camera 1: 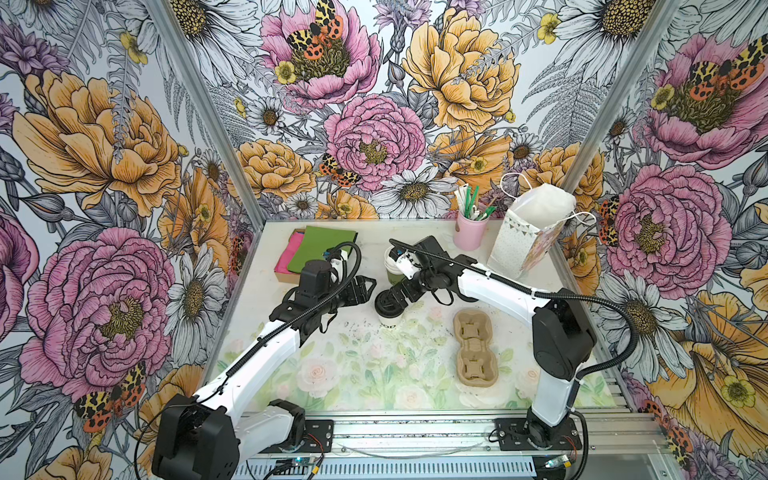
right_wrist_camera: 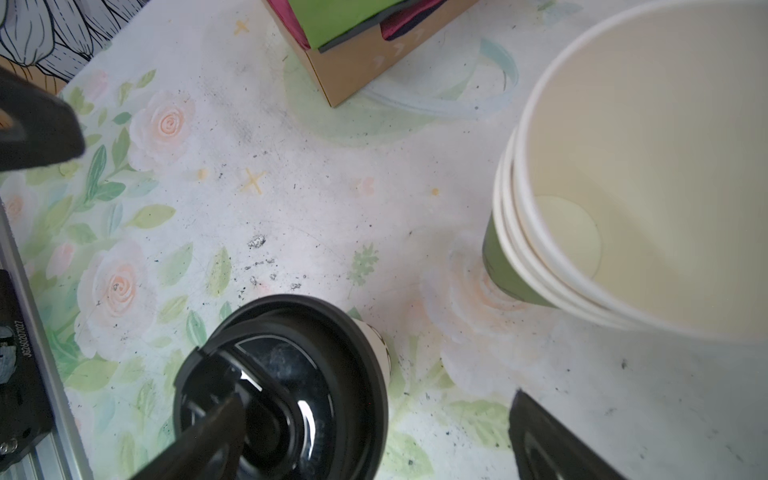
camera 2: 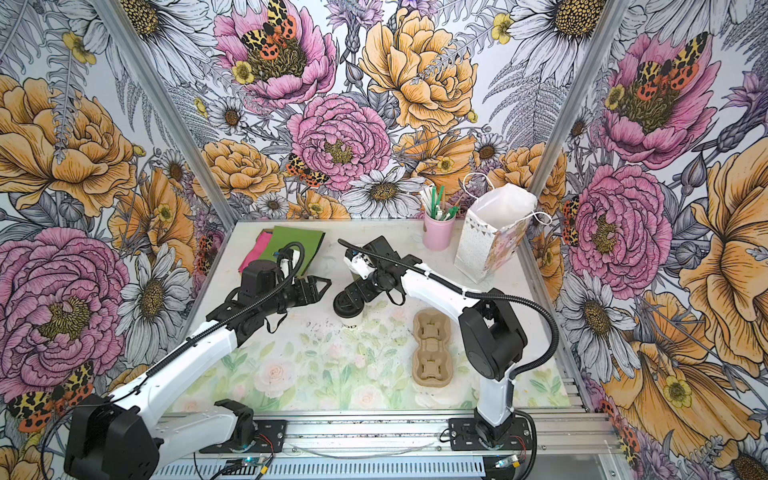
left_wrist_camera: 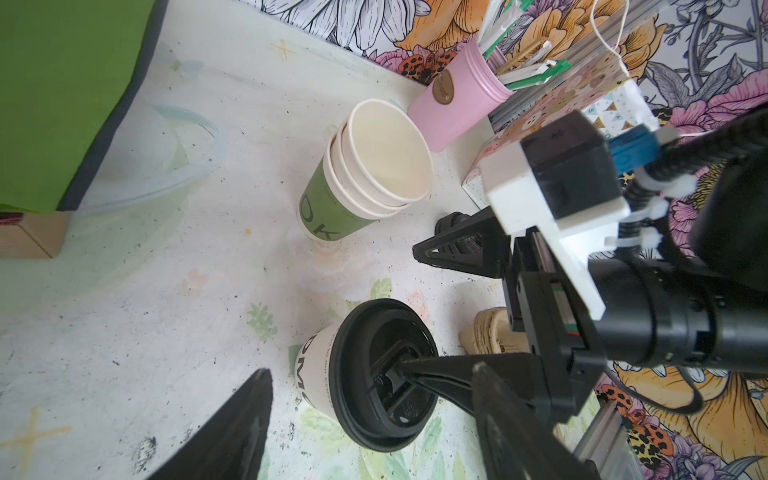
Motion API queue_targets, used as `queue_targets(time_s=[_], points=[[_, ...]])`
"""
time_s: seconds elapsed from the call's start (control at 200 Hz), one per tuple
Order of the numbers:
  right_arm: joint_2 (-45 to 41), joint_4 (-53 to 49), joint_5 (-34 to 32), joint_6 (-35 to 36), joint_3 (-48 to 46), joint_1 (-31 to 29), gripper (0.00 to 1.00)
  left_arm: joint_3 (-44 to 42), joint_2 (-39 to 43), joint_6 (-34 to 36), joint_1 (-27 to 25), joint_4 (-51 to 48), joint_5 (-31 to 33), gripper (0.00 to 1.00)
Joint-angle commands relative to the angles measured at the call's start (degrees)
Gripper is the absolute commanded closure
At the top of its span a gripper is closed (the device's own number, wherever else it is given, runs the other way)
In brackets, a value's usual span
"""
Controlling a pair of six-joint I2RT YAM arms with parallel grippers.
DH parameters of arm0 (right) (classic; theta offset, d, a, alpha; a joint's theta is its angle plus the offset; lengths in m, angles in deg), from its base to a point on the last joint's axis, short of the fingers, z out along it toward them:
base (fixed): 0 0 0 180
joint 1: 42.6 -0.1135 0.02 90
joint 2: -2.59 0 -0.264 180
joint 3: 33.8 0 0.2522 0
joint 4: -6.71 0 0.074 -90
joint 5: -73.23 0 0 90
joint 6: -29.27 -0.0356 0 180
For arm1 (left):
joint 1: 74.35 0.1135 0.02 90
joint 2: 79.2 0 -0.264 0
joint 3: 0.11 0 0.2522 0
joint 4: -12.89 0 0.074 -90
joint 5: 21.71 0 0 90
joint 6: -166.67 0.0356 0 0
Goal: Pack the takeout coffee
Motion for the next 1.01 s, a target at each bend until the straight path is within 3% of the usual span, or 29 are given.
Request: queue_targets(time_s=[0.0,0.28,0.62,0.795,0.885,1.001], points=[[-3.34,-0.25,-3.03,-0.93,1.91,-0.27,0.01,-0.83,1.76,0.78,-0.16,1.50,1.99,0.22],[-9.49,5.14,-3.41,-2.84,-0.85,-1.53,0.00,-1.49,4.60,0.70,1.41,0.82,2.93,0.16],[-8.98,4.47,-15.08,0.18,-3.37,-7.73,0.01,0.02,5.38,1.53,8.11,-4.67,-1.21,0.03],[-7.07,4.14,-16.34,-0.19,-2.63,-9.45,0.01,1.90,5.76,5.29,11.44,-9.63,-3.47,0.01],[-6.09,3.49,-15.88,-0.75,-1.67,-9.82,0.01,0.14,8.00,4.19,12.27,-11.29,-1.49,0.01],[-7.05,2.66,-15.77,-1.62,-0.91,-9.93,0.01,-7.55,14.21,1.10,12.49,-4.36,-0.96,0.01]])
